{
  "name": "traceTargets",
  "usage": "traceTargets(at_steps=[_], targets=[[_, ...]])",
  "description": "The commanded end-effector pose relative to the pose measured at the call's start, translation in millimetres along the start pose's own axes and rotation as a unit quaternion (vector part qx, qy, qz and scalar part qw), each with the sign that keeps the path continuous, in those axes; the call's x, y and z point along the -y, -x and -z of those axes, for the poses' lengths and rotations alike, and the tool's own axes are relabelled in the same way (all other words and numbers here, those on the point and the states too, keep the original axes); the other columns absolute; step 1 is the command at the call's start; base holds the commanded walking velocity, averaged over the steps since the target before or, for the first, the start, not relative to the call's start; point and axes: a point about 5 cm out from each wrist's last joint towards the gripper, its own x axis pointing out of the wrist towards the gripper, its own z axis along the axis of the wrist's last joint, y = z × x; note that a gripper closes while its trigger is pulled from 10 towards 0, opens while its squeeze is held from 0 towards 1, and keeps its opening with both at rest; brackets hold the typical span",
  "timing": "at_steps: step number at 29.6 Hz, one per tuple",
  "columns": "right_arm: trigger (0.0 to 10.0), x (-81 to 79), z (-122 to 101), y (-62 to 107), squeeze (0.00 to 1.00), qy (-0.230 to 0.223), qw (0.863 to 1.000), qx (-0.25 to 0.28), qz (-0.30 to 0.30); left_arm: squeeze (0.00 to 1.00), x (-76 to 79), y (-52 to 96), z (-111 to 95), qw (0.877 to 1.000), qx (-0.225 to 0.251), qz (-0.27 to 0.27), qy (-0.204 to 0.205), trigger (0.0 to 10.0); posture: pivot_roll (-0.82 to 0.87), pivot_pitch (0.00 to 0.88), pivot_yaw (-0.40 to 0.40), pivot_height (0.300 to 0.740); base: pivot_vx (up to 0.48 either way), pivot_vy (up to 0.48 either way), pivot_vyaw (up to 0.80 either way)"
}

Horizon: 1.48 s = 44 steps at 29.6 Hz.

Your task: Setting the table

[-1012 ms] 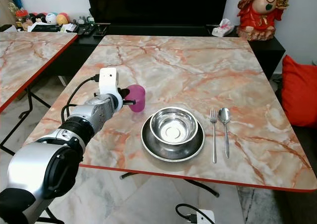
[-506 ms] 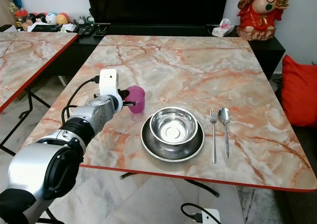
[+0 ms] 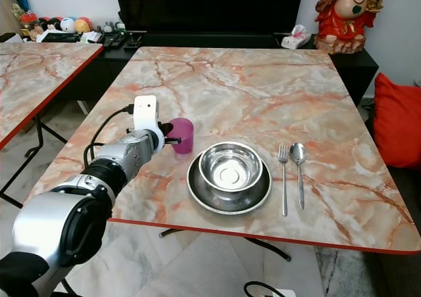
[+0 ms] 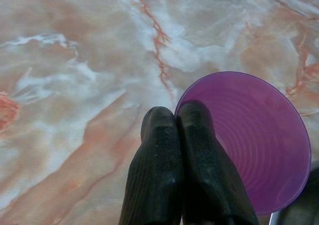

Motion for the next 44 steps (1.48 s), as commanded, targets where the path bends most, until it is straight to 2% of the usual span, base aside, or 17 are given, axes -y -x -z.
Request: traceTargets(at_steps=[1,7,10,24,25,26,44], targets=[[10.0,-3.2,1.9,0.3,0.00,0.001,1.000,-0.003,-0.003,0.04,-4.0,-0.1,5.7,1.000,-0.009,-0.009,-0.002,10.0,0.00,0.002,0.028,0.740,0.000,0.000,0.00],[10.0,-26.5,-8.8,-1.5,0.00,0.003,1.000,0.005,-0.014,0.01,-3.8,-0.1,5.9,1.000,-0.009,-0.009,-0.001,10.0,0.00,0.004,0.027,0.740,0.000,0.000,0.00],[10.0,-31.1,-11.6,-1.8,0.00,0.004,1.000,0.006,-0.017,0.01,-3.8,-0.1,6.0,1.000,-0.009,-0.008,-0.001,10.0,0.00,0.004,0.027,0.740,0.000,0.000,0.00],[10.0,-18.6,-20.4,-4.1,0.00,0.003,1.000,0.011,-0.009,0.02,-3.7,-0.1,7.4,1.000,-0.012,-0.007,-0.002,10.0,0.00,0.006,0.029,0.740,0.000,0.000,0.00],[10.0,-18.3,-20.1,-4.1,0.00,0.003,1.000,0.011,-0.009,0.38,-3.7,-0.1,7.5,1.000,-0.013,-0.007,-0.003,10.0,0.00,0.006,0.029,0.740,0.000,0.000,0.00],[10.0,-18.1,-19.5,-4.0,0.00,0.003,1.000,0.010,-0.008,0.42,-3.6,-0.1,7.5,1.000,-0.013,-0.007,-0.003,10.0,0.00,0.007,0.028,0.740,0.000,0.000,0.00],[10.0,-20.8,-3.0,-0.7,0.00,0.003,1.000,-0.004,-0.011,0.38,-2.8,-0.2,7.2,1.000,-0.013,-0.008,-0.001,10.0,0.00,0.007,0.028,0.740,0.000,0.000,0.00]])
